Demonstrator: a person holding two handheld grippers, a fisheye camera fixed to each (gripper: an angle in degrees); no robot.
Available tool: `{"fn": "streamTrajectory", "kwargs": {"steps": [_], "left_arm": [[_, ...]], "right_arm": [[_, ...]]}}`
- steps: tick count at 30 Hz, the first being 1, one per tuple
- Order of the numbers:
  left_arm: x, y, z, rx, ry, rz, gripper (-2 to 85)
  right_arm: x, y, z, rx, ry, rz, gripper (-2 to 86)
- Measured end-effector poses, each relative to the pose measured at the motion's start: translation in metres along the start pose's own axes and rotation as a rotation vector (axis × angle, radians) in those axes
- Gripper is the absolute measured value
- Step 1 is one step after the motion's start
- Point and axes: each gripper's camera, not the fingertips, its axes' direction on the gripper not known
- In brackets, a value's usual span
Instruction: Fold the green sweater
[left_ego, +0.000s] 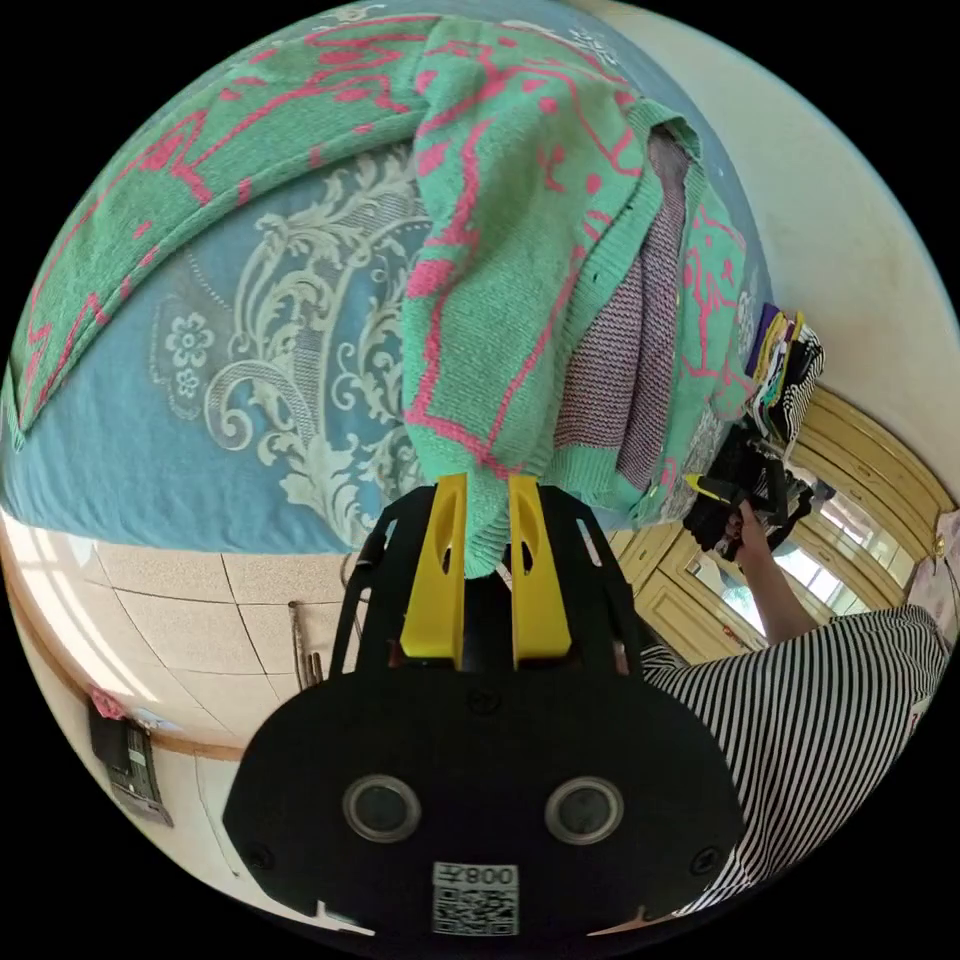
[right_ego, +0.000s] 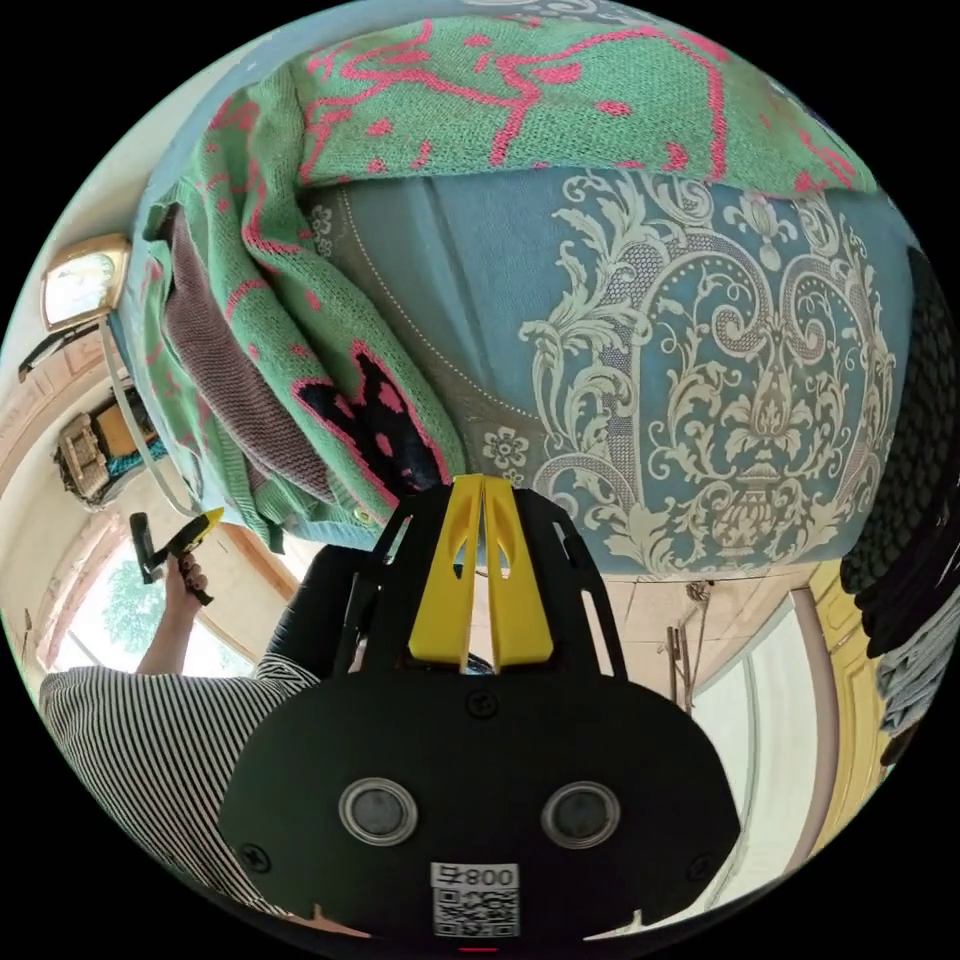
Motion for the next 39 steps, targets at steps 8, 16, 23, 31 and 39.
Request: {"fn": "streamTrajectory", "kwargs": {"steps": [8, 16, 23, 31, 39], "left_arm": [[0.022, 0.007, 0.087, -0.144, -0.324, 0.109, 5.3], [-0.007, 0.039, 0.075, -0.054, -0.172, 0.117, 2.7], [-0.031, 0.069, 0.065, 0.024, -0.055, 0.115, 2.4], [-0.035, 0.087, 0.042, 0.094, 0.090, 0.244, 2.5], [-0.005, 0.056, 0.062, 0.091, 0.217, 0.473, 3.2]], "right_arm": [[-0.123, -0.071, -0.006, 0.162, -0.279, -0.414, 6.1], [-0.257, -0.220, 0.052, 0.110, -0.357, -0.576, 7.2], [-0.284, -0.287, 0.100, 0.006, -0.310, -0.495, 6.2], [-0.297, -0.310, 0.074, 0.007, -0.403, -0.622, 1.0], [-0.319, -0.357, 0.015, 0.120, -0.158, -0.759, 0.3]]}}
